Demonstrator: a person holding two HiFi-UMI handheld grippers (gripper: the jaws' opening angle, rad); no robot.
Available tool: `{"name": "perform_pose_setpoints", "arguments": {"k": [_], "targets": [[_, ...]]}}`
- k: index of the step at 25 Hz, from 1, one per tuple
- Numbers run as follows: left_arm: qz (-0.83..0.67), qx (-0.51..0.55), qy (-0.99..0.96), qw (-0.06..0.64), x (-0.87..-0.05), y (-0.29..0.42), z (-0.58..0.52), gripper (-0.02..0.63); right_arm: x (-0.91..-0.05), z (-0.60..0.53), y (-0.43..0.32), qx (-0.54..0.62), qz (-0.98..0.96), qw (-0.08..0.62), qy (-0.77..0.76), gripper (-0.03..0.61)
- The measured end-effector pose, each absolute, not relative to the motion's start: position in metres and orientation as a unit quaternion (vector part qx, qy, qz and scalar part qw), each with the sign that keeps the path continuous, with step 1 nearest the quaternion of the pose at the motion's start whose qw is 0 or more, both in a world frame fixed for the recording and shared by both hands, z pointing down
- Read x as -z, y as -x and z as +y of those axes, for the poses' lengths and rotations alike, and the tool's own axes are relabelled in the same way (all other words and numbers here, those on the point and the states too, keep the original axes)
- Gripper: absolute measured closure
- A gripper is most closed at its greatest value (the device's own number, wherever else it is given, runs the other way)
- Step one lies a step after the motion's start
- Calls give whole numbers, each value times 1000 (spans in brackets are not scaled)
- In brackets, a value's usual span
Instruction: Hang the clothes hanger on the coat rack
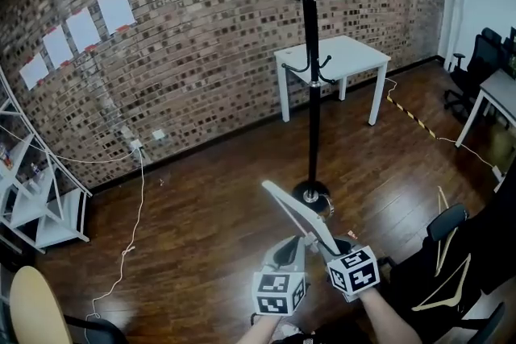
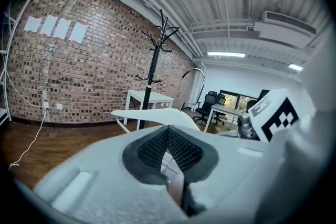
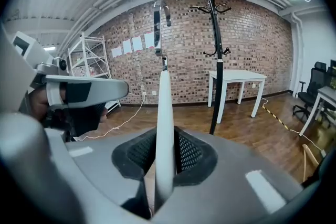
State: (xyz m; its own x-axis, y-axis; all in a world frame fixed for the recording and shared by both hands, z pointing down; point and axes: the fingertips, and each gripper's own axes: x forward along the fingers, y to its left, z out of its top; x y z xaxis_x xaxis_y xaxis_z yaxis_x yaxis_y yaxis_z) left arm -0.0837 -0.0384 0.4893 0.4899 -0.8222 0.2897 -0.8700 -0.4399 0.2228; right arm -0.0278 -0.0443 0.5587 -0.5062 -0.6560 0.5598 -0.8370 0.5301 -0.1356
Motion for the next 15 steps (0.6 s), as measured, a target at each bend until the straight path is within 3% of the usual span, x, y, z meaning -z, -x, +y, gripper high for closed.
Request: {"name": "perform_pose_setpoints", "arguments": {"k": [8, 15], "targets": [[-491, -51, -854, 168, -465, 141, -79, 611, -530, -96, 77, -187, -829, 224, -476, 514], [-490, -47, -857, 149, -452, 141, -169, 611, -521, -190, 82, -182, -819, 218, -499, 514]]}}
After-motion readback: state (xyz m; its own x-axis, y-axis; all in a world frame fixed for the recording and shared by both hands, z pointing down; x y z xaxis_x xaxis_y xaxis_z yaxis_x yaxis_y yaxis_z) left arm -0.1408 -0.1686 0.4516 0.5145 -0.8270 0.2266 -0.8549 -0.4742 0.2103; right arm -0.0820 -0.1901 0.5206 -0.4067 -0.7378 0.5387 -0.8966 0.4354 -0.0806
